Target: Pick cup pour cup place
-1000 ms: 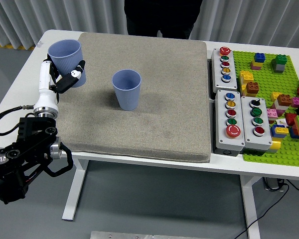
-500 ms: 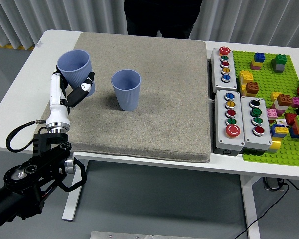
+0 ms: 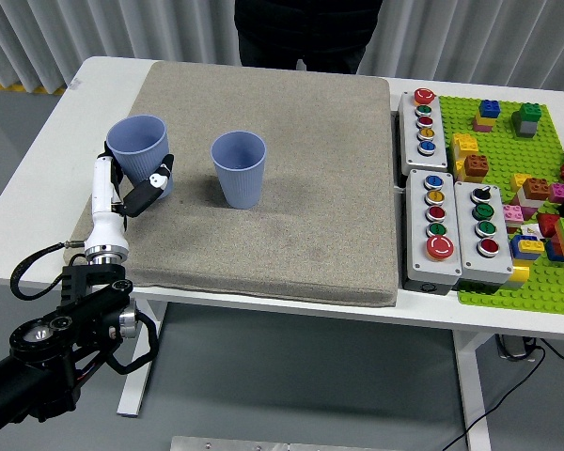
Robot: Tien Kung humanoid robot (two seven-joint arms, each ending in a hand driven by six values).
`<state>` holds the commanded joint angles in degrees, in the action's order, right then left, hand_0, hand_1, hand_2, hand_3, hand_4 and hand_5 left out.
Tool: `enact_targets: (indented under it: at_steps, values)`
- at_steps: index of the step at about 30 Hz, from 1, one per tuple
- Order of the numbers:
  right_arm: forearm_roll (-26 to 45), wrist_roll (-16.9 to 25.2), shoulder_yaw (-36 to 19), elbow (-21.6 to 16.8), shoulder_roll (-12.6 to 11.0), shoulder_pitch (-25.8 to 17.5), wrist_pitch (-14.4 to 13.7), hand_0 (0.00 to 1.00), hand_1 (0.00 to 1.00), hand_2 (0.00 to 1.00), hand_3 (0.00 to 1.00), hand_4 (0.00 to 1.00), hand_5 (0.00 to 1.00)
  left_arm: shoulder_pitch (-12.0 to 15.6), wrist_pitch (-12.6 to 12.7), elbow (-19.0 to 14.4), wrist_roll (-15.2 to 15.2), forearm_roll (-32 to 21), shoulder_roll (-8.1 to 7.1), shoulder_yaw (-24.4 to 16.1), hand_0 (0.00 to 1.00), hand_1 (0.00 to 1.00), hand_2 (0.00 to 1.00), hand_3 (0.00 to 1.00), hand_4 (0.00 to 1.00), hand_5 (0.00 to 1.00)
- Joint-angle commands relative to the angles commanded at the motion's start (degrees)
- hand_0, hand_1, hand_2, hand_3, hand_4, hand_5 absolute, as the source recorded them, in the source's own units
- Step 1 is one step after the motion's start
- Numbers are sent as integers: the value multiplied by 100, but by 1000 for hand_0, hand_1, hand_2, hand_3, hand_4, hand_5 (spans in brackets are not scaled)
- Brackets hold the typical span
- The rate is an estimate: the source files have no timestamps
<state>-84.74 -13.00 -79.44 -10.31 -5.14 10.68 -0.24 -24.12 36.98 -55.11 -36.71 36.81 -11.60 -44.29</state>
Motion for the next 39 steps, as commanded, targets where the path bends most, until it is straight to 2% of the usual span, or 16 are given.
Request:
enact_targets:
  at_steps: [9,10,20,27,28,33,34,39]
  values:
    - [-27,-1,-2,0,1,-16,5,694,678,607,594,2,116,2,0,101,48,-25,18,60,621,632,613,601,576,168]
    - [-25,-1,0,0,1,-16,5,694,678,607,593,2,115,2,0,108,50,-32,18,64,633,644,641,613,598,197]
    - [-70,-7,-18,0,14,-40,10,694,678,607,593,2,119,38,0,257,17,-174,57,134,636,647,644,614,606,201]
    - [-61,-5,-21,0,12,-17,7,693,677,607,593,2,119,46,0,238,22,-94,48,113,641,653,660,621,623,214]
    - [-60,-4,-21,0,11,-12,7,693,677,607,594,2,118,45,0,234,25,-78,46,106,669,697,700,722,699,249]
    - [-34,-1,-13,0,8,4,3,693,677,607,594,2,118,68,0,178,99,138,43,52,669,697,700,722,699,249]
    - [-31,-1,-12,0,8,7,4,693,678,607,593,2,117,74,0,169,125,203,45,37,706,730,765,838,766,293]
    - [-28,1,-12,0,7,11,1,693,678,607,593,2,117,88,0,147,188,319,46,15,706,730,765,838,766,293]
